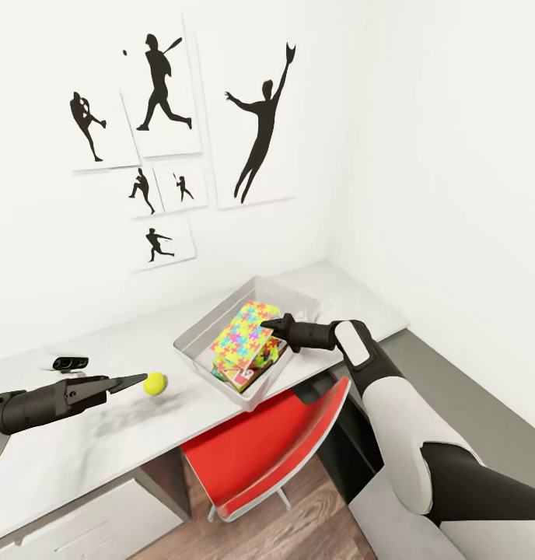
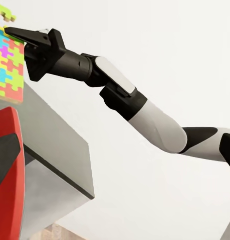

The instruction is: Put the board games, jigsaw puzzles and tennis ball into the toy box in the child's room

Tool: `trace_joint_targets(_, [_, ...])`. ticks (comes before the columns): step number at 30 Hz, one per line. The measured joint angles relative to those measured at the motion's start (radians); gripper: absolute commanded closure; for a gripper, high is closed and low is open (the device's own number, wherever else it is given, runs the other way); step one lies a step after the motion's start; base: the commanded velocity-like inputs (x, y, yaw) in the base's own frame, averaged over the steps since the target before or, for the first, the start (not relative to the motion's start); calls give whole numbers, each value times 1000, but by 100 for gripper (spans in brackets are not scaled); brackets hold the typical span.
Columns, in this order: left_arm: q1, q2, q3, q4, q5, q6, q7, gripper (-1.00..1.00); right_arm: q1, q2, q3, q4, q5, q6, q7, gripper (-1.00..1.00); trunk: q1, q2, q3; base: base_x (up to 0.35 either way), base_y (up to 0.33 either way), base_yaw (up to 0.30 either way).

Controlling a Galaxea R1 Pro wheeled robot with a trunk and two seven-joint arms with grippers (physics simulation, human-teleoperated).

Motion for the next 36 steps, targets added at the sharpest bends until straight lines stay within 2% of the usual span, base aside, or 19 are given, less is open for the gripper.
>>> trace_joint_targets(1, [0, 0, 0, 0, 0, 0, 0, -100, 0, 0, 0, 0, 0, 0, 0, -100, 0, 0, 0, 0, 0, 0])
trace_joint_targets(29, [-1, 2, 5, 0, 0, 0, 0, -100, 0, -5, 0, -8, -1, 1, 1, -100, 0, 0, 0, 0, 0, 0])
trace_joint_targets(36, [0, 2, 13, 0, 0, 0, 0, -100, 10, -7, 0, -139, -5, 17, 0, -100, 0, 0, 5, -21, 1, -16])
